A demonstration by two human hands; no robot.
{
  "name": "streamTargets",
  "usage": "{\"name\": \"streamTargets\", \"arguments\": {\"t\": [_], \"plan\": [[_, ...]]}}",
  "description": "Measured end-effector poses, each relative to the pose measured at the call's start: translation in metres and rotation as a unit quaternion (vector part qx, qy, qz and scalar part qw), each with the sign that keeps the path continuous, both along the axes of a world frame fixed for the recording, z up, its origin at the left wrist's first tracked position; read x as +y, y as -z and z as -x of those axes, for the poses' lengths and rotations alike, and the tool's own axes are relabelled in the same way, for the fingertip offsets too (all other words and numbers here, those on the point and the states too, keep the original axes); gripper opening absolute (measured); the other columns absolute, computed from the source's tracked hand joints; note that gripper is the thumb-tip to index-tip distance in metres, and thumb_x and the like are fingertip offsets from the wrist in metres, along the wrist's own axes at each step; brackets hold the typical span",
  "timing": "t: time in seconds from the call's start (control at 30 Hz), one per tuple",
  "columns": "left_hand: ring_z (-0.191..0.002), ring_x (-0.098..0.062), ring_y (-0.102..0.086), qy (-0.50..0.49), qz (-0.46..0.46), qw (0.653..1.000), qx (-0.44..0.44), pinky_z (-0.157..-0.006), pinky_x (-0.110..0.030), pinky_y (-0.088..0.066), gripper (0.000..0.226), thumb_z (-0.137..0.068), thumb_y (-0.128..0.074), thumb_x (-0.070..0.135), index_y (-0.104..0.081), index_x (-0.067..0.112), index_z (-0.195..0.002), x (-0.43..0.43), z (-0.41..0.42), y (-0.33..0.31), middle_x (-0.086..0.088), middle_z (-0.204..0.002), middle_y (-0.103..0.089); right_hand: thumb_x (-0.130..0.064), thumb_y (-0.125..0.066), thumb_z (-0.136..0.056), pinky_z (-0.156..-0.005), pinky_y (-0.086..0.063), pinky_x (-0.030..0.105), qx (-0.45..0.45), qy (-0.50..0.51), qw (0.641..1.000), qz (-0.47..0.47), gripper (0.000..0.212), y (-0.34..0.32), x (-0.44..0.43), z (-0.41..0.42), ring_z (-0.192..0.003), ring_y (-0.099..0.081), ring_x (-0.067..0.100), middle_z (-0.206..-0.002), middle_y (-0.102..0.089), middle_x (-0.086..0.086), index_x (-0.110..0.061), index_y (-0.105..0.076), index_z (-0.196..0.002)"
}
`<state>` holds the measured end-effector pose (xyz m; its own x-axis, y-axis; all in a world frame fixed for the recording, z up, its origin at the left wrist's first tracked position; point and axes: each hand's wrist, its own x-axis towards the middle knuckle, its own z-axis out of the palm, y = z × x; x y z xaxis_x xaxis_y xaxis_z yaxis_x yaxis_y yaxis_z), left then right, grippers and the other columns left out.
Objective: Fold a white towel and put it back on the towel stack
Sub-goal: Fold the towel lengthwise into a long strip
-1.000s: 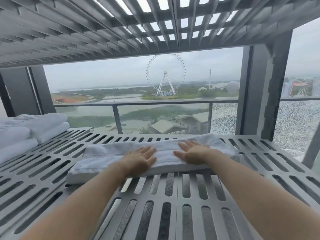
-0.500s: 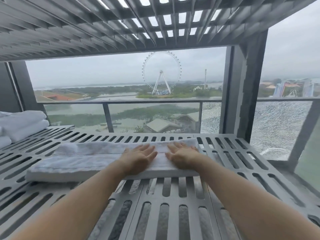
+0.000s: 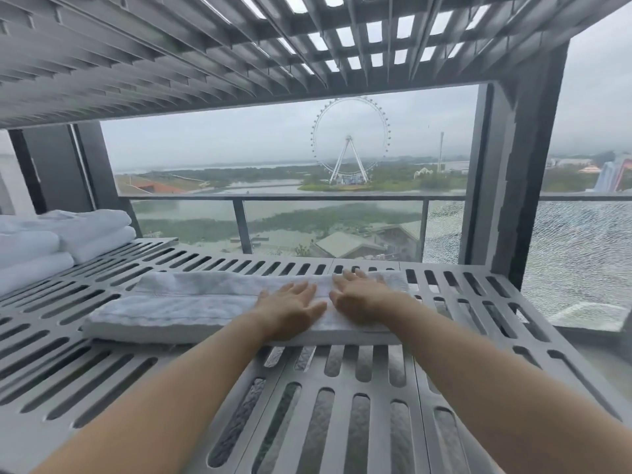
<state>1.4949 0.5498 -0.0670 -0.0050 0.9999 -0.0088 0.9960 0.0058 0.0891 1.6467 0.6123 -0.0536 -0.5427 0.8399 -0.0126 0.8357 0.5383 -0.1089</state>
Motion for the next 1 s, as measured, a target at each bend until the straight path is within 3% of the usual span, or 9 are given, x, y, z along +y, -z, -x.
{"name": "streamTargets", "arguments": {"t": [0.13,0.27,0.37,0.5,0.53,0.63,0.87,1.0], "plan": [[-0.143,-0.012,0.001,-0.006,-0.002,1.0,0.001,-0.114,-0.049,-0.001,0.049,-0.101,-0.009,0.027,-0.008,0.014,-0.148,-0.01,0.004,-0.006,0.001,-0.158,-0.001,-0.041,-0.017,-0.096,-0.113,0.003,0.046,0.035,-0.06,0.997,0.017,0.055,0.008,0.001,0.02,-0.143,0.002,0.021,-0.157,0.0,0.001,-0.022,-0.007,-0.147],[-0.143,-0.01,0.001,-0.038,0.006,0.999,0.011,-0.115,-0.045,0.002,0.052,-0.1,-0.011,0.033,-0.006,0.015,-0.148,-0.02,0.03,-0.009,0.003,-0.157,0.002,-0.052,-0.016,-0.094,-0.113,0.005,0.044,0.035,-0.055,0.997,0.028,0.056,0.017,0.011,0.013,-0.143,0.004,0.02,-0.157,0.002,-0.001,-0.033,-0.005,-0.146],[-0.143,-0.011,0.0,-0.032,0.015,0.999,0.006,-0.115,-0.043,0.001,0.053,-0.1,-0.011,0.033,-0.006,0.013,-0.148,-0.023,0.035,-0.006,0.001,-0.157,0.001,-0.052,-0.017,-0.094,-0.113,0.004,0.046,0.018,-0.055,0.998,0.032,0.059,0.012,0.01,0.021,-0.143,0.003,0.019,-0.157,0.002,-0.003,-0.03,-0.005,-0.146],[-0.143,-0.015,-0.01,-0.019,-0.014,0.996,-0.09,-0.116,-0.036,-0.004,0.047,-0.102,-0.014,0.026,-0.018,0.011,-0.146,-0.02,0.049,-0.018,-0.003,-0.157,-0.011,-0.045,-0.018,-0.096,-0.112,0.003,0.047,0.048,-0.13,0.99,0.033,0.054,0.007,-0.006,0.061,-0.143,-0.002,0.013,-0.157,-0.005,-0.008,-0.027,-0.009,-0.147],[-0.143,-0.015,-0.011,-0.02,-0.014,0.996,-0.081,-0.116,-0.034,-0.004,0.046,-0.102,-0.015,0.025,-0.018,0.01,-0.146,-0.018,0.057,-0.02,-0.004,-0.156,-0.012,-0.042,-0.017,-0.097,-0.112,0.003,0.047,0.049,-0.141,0.988,0.033,0.052,0.008,-0.01,0.071,-0.143,-0.002,0.013,-0.157,-0.005,-0.007,-0.027,-0.01,-0.147],[-0.144,-0.016,-0.005,-0.039,-0.009,0.999,-0.016,-0.116,-0.045,-0.011,0.047,-0.101,-0.021,0.016,-0.013,0.008,-0.147,-0.014,0.08,-0.019,-0.006,-0.157,-0.007,-0.038,-0.015,-0.098,-0.112,0.004,0.049,0.055,-0.134,0.989,0.036,0.051,0.009,-0.011,0.097,-0.143,-0.002,0.016,-0.157,-0.005,-0.003,-0.024,-0.01,-0.147],[-0.144,-0.015,0.0,-0.026,0.009,0.998,0.054,-0.117,-0.045,-0.003,0.055,-0.1,-0.011,0.036,-0.006,0.009,-0.148,-0.004,0.116,-0.013,-0.004,-0.158,-0.002,-0.039,-0.017,-0.097,-0.111,0.004,0.052,0.036,-0.084,0.995,0.044,0.053,0.011,0.002,0.143,-0.143,-0.002,0.018,-0.157,-0.003,-0.004,-0.023,-0.01,-0.147],[-0.143,-0.01,0.003,-0.057,0.009,0.998,-0.003,-0.116,-0.044,0.004,0.063,-0.096,-0.012,0.051,-0.002,0.017,-0.148,-0.009,0.155,-0.009,0.003,-0.157,0.002,-0.048,-0.016,-0.095,-0.113,0.004,0.044,0.061,-0.063,0.996,0.02,0.054,0.024,0.012,0.145,-0.143,-0.003,0.012,-0.156,-0.006,-0.011,-0.031,-0.012,-0.146]]}}
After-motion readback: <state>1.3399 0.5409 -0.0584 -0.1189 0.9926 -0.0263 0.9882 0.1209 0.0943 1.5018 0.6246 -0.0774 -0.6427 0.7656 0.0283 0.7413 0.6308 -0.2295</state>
